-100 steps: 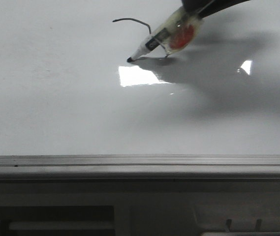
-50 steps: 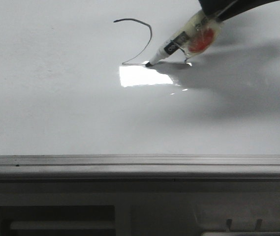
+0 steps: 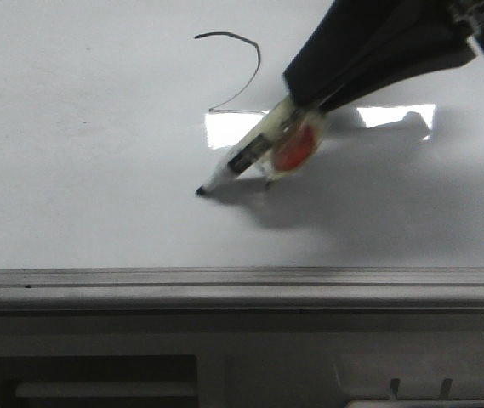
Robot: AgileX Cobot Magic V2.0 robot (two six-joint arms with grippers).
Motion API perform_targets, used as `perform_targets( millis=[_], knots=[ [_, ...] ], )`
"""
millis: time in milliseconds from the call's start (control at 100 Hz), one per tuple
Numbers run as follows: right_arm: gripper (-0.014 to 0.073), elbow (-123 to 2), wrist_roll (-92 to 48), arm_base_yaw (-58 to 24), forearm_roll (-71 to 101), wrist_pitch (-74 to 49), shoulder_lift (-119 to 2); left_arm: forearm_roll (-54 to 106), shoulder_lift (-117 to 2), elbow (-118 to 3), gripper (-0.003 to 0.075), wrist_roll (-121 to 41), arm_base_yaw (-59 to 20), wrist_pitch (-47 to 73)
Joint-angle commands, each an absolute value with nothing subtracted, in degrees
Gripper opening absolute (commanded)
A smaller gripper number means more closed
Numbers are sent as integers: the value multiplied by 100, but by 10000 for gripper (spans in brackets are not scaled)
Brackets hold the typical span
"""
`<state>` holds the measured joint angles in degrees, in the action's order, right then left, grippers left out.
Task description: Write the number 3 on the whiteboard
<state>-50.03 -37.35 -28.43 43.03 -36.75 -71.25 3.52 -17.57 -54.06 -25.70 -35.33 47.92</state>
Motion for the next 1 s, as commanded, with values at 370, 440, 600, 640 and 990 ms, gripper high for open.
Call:
perform_targets(
  millis=[370,440,600,640,990],
  knots=[
    [-41,-6176,-3730,-3046,4152,-4464,-6561,433,-1856,-5516,-18,-2490,-3524,4535],
    [-41,-6613,-3828,-3145,4152,-4493,-6211,650,-1935,-5452,18,-2490,-3524,4414],
    [-41,-7320,-4631,-3297,4076,-4695,-5913,2031,-2772,-5429,335,-3120,-3536,4398],
    [-41,-7383,-4804,-3340,3984,-4819,-5913,2475,-3056,-5429,409,-3511,-3547,4458],
    [-41,-7394,-4965,-4391,2898,-5353,-5966,4226,-4543,-5882,355,-5378,-3547,5276]
  ],
)
